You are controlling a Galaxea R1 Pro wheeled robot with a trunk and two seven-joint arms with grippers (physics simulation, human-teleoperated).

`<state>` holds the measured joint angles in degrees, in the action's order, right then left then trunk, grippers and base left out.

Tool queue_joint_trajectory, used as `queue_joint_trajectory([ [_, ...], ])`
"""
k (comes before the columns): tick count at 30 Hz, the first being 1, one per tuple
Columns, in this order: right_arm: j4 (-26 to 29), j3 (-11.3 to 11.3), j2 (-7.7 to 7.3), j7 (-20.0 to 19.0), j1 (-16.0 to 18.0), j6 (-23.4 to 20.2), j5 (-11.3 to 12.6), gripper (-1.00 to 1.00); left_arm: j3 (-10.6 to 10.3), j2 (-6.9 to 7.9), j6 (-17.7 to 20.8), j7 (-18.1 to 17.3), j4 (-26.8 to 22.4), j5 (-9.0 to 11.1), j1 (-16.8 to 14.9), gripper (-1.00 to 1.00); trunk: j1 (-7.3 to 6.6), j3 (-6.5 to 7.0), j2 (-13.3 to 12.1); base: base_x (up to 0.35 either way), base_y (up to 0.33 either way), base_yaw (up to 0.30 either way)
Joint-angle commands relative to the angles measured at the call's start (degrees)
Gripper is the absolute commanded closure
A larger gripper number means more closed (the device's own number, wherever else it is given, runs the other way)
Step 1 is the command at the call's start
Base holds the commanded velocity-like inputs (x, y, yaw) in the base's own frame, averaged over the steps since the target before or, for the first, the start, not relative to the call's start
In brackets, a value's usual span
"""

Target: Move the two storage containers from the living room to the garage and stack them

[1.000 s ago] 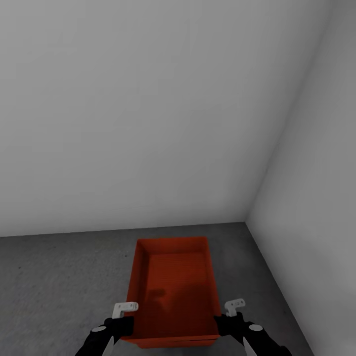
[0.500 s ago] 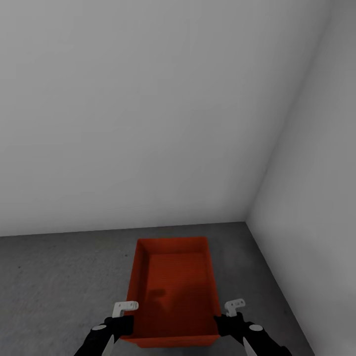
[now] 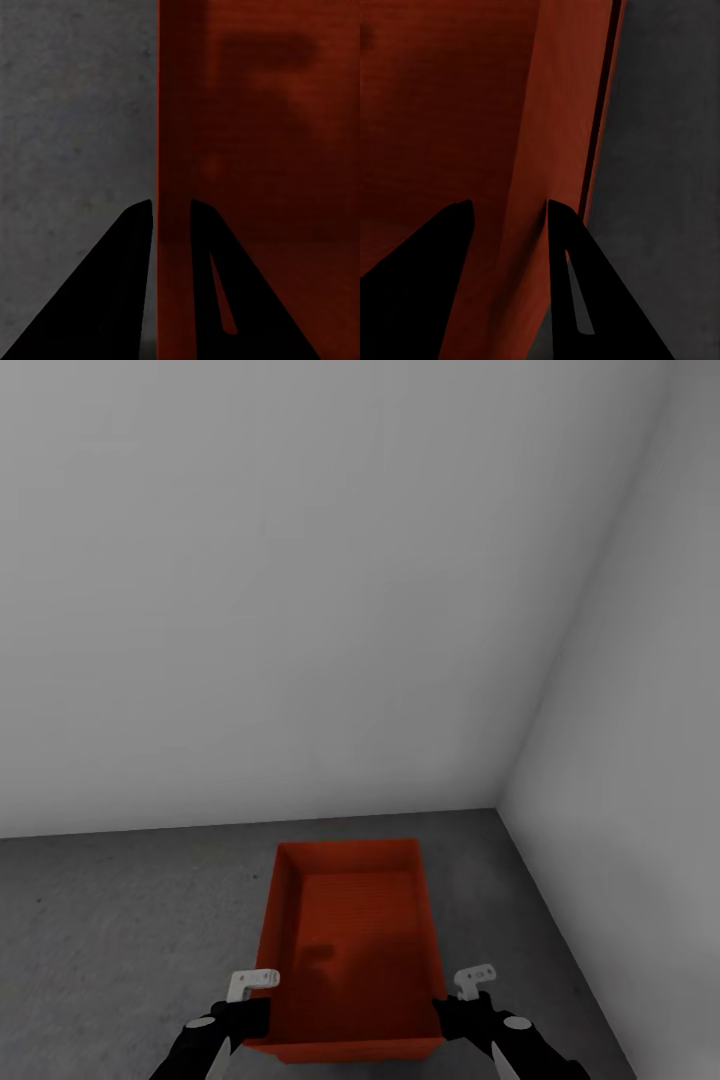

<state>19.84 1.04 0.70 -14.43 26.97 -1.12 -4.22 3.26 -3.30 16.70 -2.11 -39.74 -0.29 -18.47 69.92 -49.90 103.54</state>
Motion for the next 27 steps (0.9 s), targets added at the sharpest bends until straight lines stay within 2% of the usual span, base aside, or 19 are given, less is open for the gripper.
queue_joint_trajectory([
  [1, 0.11, 0.37, 0.88, -0.15, -0.07, -0.11, 0.0, 1.0, 1.04, -0.1, -2.7, 0.08, 0.47, -1.2, 0.04, 1.0, 0.02, -0.06, 0.01, 0.0, 0.0, 0.0],
  [7, 0.11, 0.37, 0.88, -0.28, -0.07, -0.09, -0.03, 1.0, 1.05, -0.13, -2.72, 0.09, 0.54, -1.2, 0.05, 1.0, 0.02, -0.06, 0.01, 0.0, 0.0, 0.0],
  [8, 0.11, 0.37, 0.88, -0.3, -0.07, -0.07, -0.09, -1.0, 1.05, -0.1, -2.73, 0.09, 0.54, -1.2, 0.07, 1.0, 0.02, -0.06, 0.01, 0.0, 0.0, 0.0],
  [9, 0.11, 0.37, 0.85, -0.33, -0.07, 0.2, -0.15, -1.0, 1.05, -0.11, -2.73, 0.09, 0.54, -1.2, 0.08, -1.0, 0.02, -0.06, 0.01, 0.0, 0.0, 0.0],
  [14, 0.04, 0.37, 0.82, -0.39, -0.07, 2.08, -0.02, -1.0, 1.05, -0.13, -2.77, 0.09, 0.55, -1.2, 0.06, -1.0, 0.02, -0.06, 0.01, 0.0, 0.0, 0.0],
  [27, 0.02, 0.29, 0.81, -0.37, -0.07, 2.27, 0.08, -1.0, 1.05, -0.1, -2.8, 0.09, 0.55, -1.1, 0.06, -1.0, 0.02, -0.06, 0.01, 0.0, 0.0, 0.0],
])
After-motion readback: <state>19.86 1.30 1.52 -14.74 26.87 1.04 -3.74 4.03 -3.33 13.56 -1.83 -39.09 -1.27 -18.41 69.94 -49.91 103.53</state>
